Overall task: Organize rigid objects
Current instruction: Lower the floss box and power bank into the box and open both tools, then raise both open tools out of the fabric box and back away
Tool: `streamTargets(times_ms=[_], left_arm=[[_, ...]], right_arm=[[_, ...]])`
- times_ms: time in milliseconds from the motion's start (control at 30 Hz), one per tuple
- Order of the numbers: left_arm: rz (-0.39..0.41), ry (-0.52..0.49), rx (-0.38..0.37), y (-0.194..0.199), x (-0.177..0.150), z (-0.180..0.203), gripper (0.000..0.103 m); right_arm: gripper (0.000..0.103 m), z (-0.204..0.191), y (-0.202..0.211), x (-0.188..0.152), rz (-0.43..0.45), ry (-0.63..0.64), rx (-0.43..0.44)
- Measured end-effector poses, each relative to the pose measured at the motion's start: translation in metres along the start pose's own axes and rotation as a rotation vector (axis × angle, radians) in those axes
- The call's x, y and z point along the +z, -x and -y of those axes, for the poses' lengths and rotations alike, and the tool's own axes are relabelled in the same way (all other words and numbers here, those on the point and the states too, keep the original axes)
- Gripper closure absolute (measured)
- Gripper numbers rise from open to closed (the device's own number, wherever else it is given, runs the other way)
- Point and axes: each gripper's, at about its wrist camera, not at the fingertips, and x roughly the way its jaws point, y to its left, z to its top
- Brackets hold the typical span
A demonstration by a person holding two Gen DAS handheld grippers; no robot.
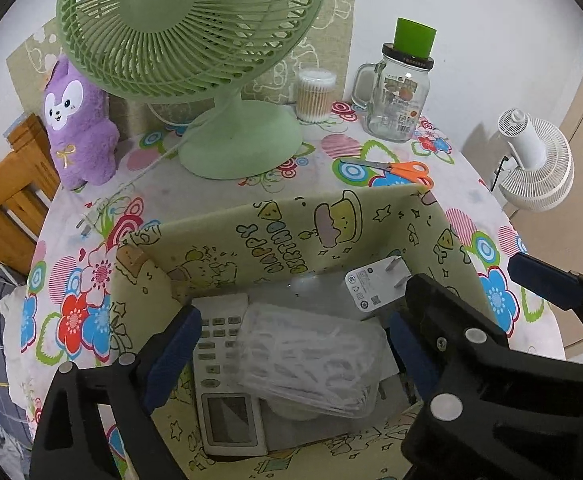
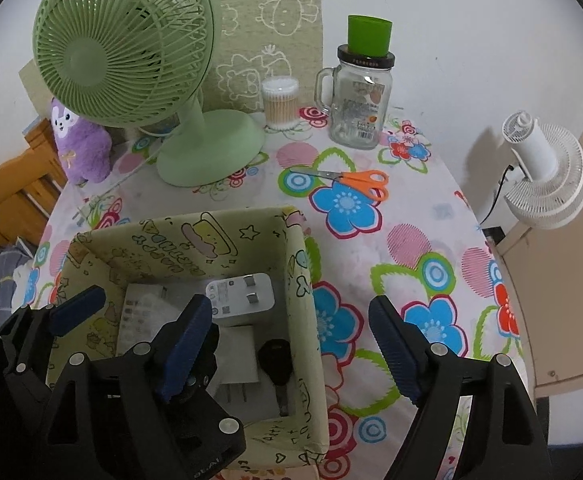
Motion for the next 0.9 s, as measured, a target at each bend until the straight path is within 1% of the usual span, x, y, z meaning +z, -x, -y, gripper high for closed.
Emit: streamTargets(times_ms=[500,900], left_arm=[[0.026,0.014,0.030,0.028,-0.011,0.000,0.005],[0.073,0.032,0.055,0.060,-0.021,0.009,0.002]], right_arm=[[0.013,-0.003,0.023,-0.010,0.023,0.004,0.044],[0.010,0.001,0.054,-0.019,0.063,0.018,0.068]])
